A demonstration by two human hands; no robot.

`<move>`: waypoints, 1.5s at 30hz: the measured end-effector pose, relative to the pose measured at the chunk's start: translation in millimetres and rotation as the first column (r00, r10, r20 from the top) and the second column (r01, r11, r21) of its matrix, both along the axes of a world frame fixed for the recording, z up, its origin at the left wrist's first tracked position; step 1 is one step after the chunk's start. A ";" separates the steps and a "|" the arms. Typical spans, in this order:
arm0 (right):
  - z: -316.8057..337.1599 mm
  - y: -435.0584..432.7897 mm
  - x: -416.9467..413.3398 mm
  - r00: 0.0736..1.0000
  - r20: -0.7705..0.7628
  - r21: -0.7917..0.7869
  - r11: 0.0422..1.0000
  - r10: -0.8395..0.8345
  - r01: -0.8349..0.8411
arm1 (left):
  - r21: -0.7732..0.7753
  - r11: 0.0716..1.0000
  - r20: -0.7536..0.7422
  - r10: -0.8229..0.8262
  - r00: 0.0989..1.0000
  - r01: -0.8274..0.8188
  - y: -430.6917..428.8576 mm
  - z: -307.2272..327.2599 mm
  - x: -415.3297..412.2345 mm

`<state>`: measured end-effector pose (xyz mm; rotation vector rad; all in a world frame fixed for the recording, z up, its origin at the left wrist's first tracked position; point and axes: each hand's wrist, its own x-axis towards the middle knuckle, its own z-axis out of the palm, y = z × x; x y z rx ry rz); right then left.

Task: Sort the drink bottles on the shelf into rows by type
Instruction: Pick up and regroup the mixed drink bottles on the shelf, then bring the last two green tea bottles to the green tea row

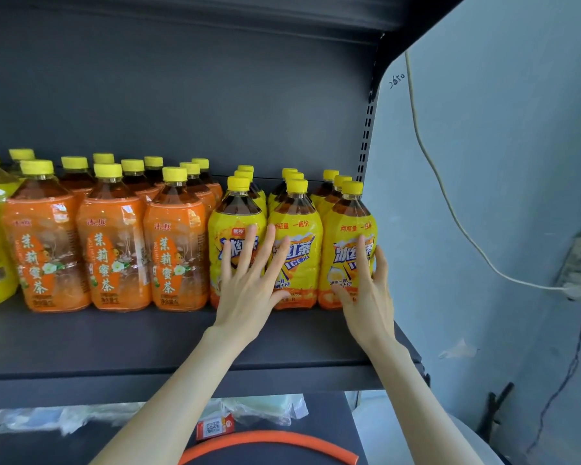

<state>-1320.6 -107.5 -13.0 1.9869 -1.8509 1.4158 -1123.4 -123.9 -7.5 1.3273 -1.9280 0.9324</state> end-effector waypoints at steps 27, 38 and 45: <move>0.5 12.0 0.3 0.995 -0.095 0.122 0.992 0.019 -0.008 | 0.063 0.997 0.029 0.031 0.999 -0.032 16.0 2.8 -1.5; 41.0 73.2 54.3 0.993 -0.086 0.012 0.997 0.079 -0.078 | 0.103 0.985 -0.253 -0.112 0.961 0.142 95.0 39.3 57.1; 79.0 107.3 179.6 0.939 -0.090 -0.184 0.921 0.331 -0.343 | 0.020 0.999 -0.360 -0.037 0.932 0.047 168.0 75.3 175.7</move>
